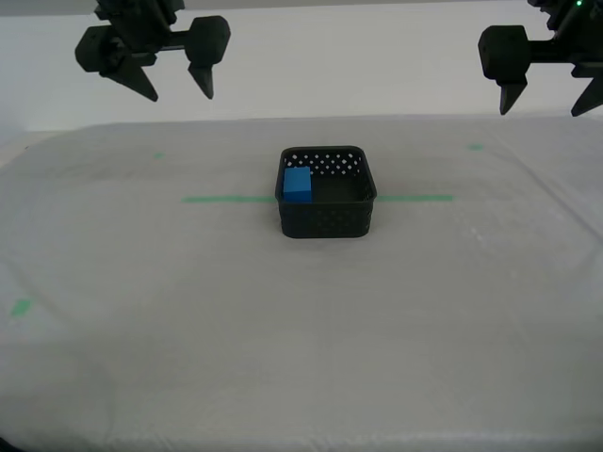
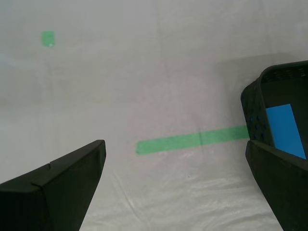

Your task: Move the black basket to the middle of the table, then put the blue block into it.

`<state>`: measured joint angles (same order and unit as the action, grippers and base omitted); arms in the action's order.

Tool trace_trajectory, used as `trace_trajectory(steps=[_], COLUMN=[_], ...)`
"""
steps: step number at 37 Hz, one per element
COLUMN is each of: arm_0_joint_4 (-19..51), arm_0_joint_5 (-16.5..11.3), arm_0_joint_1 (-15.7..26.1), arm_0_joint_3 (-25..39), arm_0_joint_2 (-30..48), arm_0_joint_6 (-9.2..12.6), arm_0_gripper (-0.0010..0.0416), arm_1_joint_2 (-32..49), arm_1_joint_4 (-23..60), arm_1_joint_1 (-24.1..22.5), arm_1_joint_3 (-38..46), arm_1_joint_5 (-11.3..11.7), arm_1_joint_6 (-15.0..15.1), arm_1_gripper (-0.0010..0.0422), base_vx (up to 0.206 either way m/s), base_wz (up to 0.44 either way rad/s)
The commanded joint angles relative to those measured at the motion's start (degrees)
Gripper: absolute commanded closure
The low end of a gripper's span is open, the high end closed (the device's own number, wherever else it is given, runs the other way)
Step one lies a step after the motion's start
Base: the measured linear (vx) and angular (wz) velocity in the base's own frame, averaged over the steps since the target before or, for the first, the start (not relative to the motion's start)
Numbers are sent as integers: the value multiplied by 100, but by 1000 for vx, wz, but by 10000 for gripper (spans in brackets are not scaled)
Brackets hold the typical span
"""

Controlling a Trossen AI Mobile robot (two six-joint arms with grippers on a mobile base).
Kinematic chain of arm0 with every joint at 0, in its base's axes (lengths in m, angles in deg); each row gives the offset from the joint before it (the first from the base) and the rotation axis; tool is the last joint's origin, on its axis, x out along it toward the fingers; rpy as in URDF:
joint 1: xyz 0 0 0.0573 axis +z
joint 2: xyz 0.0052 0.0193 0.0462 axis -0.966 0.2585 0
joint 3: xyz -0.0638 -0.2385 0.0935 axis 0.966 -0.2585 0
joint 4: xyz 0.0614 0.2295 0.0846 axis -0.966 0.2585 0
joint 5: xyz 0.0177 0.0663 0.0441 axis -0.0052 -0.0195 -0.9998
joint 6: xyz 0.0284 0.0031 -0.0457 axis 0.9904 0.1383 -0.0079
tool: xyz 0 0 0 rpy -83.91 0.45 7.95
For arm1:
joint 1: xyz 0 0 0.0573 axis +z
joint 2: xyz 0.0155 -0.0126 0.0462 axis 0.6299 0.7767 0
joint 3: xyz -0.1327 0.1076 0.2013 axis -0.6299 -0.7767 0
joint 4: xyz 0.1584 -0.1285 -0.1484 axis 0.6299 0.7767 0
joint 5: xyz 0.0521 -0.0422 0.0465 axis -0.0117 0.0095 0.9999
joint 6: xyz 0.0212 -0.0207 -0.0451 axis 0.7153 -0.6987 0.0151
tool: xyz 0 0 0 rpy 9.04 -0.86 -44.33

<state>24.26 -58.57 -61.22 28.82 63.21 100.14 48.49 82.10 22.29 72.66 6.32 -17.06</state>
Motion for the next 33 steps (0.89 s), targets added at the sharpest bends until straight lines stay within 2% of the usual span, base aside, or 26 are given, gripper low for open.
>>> trace_trajectory(steps=[1,3,6,8,20,33], arm_0_joint_4=[0,0,0,0,0,0], arm_0_joint_5=[20,20,20,20,20,20], arm_0_joint_1=[7,7,7,7,7,7], arm_0_joint_3=[2,2,2,2,2,2], arm_0_joint_2=[2,2,2,2,0,2], arm_0_joint_6=[7,7,7,7,7,7], arm_0_gripper=[7,7,7,7,7,7], arm_1_joint_2=[-328,-511,-776,-944,-1746,-1836], arm_1_joint_4=[-76,-170,-323,-415,-1276,-1362], arm_1_joint_1=[136,208,315,385,645,660], arm_1_joint_3=[-299,-487,-763,-929,-1827,-1996], arm_1_joint_5=[37,203,640,811,813,813], arm_1_joint_6=[-111,-111,-109,-103,-79,-105], arm_1_gripper=[12,12,12,12,12,12], base_vx=[0,0,0,0,0,0], base_wz=[0,0,0,0,0,0])
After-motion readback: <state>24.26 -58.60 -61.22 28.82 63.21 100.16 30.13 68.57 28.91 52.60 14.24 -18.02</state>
